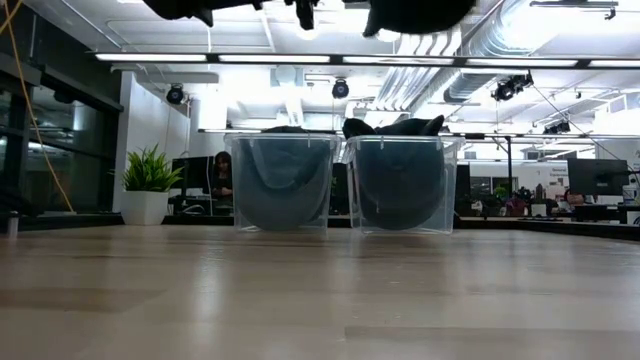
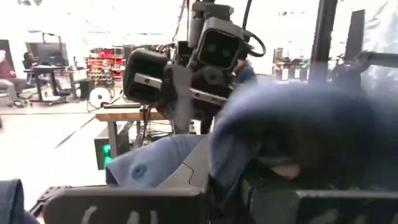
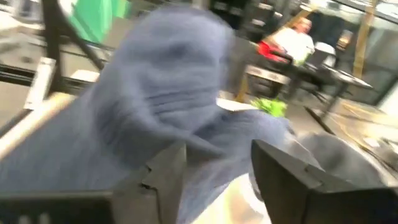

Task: Pick & Place hat
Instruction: Put the blue cap into the right transparent bin

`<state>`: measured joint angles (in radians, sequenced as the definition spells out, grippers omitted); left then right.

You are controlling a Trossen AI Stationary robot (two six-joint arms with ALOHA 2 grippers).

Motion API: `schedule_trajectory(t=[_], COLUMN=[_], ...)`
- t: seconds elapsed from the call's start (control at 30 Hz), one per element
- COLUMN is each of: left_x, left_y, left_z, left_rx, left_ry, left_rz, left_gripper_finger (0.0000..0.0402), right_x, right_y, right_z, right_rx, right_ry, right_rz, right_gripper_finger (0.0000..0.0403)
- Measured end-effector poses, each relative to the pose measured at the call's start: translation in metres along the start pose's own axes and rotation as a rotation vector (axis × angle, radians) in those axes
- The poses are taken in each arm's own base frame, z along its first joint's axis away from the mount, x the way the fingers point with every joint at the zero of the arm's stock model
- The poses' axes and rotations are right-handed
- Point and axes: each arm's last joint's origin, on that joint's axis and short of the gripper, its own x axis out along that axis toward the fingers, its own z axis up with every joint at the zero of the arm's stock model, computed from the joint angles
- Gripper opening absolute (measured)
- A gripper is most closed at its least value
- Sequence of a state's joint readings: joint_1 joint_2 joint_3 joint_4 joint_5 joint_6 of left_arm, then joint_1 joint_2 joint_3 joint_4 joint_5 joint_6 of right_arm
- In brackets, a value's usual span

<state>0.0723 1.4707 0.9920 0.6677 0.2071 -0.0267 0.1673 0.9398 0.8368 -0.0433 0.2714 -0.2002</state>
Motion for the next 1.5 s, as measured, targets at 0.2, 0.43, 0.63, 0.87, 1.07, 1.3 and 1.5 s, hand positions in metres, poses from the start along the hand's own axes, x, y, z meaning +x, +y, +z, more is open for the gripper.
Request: schedule_trajectory(t=[0.2,0.43,0.63,0.87,1.07,1.3,1.5], left_x=[0.0,-0.001,-0.001,0.003,0.009,0.013,0.014], left_y=[0.004,0.005,0.007,0.013,0.016,0.016,0.016], left_z=[-0.005,-0.004,-0.001,0.022,0.049,0.068,0.076], left_rx=[0.023,0.076,0.095,0.07,0.068,0.073,0.069], left_ry=[0.047,0.046,0.025,-0.019,-0.068,-0.059,-0.074], left_rz=[0.135,0.259,0.351,0.538,0.622,0.621,0.602], left_gripper_finger=[0.0014,0.0014,0.0014,0.0014,0.0014,0.0014,0.0014], right_x=[-0.026,-0.017,0.014,0.04,0.05,0.068,0.087], right_y=[-0.01,0.006,0.028,0.051,0.072,0.091,0.1], right_z=[-0.002,-0.007,-0.023,-0.025,-0.023,-0.021,-0.028], right_rx=[0.067,0.071,-0.082,-0.323,-0.556,-0.76,-0.937], right_ry=[0.057,0.109,0.228,0.223,0.232,0.245,0.277], right_rz=[-0.09,-0.04,-0.18,-0.334,-0.45,-0.584,-0.655], right_gripper_finger=[0.0222,0.0231,0.0225,0.0225,0.0225,0.0225,0.0225])
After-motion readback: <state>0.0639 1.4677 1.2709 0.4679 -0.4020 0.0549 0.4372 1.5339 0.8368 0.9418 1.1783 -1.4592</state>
